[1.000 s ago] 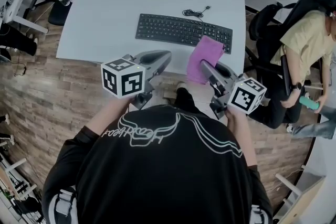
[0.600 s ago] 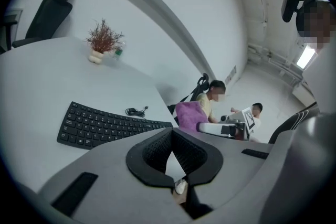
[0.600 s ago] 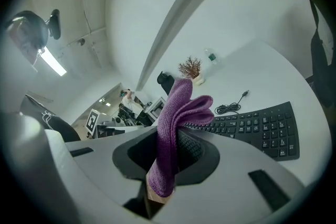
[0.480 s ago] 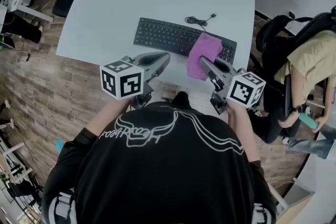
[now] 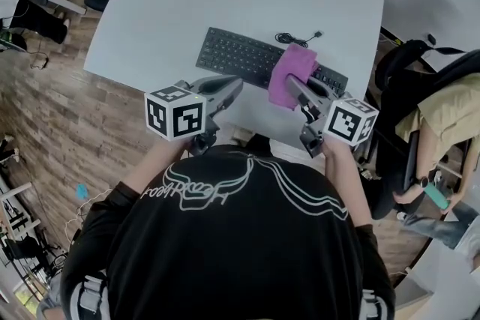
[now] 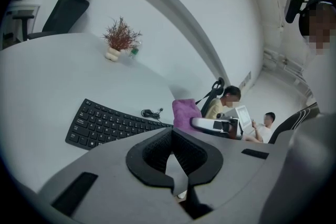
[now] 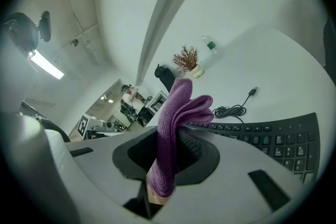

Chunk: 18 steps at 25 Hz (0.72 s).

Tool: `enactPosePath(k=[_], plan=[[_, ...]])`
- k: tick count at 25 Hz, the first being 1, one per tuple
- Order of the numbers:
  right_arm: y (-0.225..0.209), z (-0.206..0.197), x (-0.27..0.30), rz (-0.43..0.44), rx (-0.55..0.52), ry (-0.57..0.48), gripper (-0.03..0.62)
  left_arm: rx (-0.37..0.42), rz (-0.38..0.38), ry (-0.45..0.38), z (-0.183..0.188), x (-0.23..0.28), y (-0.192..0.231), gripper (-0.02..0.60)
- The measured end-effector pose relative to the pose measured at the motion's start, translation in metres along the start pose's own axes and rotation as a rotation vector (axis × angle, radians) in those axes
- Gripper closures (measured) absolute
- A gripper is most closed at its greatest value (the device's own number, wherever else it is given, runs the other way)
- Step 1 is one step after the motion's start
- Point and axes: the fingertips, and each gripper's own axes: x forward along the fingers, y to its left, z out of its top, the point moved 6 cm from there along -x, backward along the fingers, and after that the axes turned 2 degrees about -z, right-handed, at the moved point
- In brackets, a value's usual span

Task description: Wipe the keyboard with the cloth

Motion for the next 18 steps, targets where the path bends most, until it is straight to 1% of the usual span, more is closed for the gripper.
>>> enactPosePath(k=[5,10,18], plan=[[-0.013,-0.001,0.024,0.002,0.001,0.051,0.539,-0.023,0.013,-0.008,0.004,0.005,0.010,0.577],[-0.028,-0.010,0.051,-0.041,-0.002,0.127,0.539,-0.049,0.022,-0.014,0.007,0.002,0.021,0.577],[-0.048,-0.027,0.058,-0.084,0.003,0.203,0.539,-0.075,0.036,-0.032,0.001,0.001,0.021,0.577]])
